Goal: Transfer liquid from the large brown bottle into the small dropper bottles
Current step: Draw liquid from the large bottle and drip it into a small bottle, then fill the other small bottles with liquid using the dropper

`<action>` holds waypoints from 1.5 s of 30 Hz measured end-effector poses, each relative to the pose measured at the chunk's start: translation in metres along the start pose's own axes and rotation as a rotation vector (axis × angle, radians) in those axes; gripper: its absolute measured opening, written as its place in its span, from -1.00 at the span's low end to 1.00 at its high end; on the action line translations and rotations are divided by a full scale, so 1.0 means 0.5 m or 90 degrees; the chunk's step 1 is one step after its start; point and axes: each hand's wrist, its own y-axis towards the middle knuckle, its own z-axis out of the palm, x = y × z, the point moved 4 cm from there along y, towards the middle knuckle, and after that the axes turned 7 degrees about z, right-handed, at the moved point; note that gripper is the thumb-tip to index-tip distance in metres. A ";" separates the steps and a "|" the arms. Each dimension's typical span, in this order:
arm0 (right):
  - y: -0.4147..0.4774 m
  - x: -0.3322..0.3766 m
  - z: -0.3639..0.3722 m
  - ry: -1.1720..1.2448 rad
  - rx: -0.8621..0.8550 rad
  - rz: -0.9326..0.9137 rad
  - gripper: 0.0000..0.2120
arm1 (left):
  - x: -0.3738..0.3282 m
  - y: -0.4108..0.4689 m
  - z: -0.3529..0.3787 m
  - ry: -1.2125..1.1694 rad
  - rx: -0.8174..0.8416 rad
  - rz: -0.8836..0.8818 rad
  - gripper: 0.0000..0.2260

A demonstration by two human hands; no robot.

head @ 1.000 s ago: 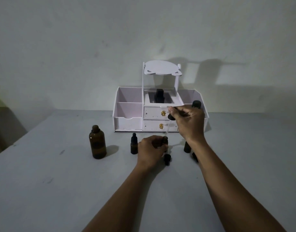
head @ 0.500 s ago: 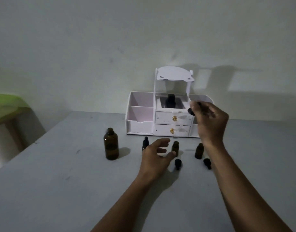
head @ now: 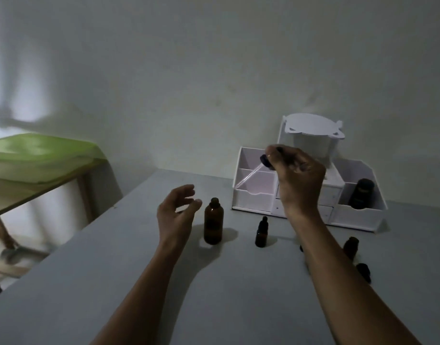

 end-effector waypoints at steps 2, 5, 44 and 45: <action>-0.008 -0.014 0.028 0.004 0.014 0.012 -0.91 | 0.030 -0.001 -0.002 -0.035 0.057 -0.052 -0.62; -0.021 -0.038 0.053 0.016 0.040 0.049 -0.94 | 0.051 -0.006 0.009 -0.072 0.147 -0.104 -0.54; -0.121 -0.129 -0.257 -0.504 0.308 0.045 -0.67 | -0.068 -0.132 0.079 0.025 0.026 0.146 -0.74; -0.123 -0.133 -0.279 -0.541 0.322 0.066 -0.63 | -0.075 -0.144 0.104 0.012 0.061 0.145 -0.75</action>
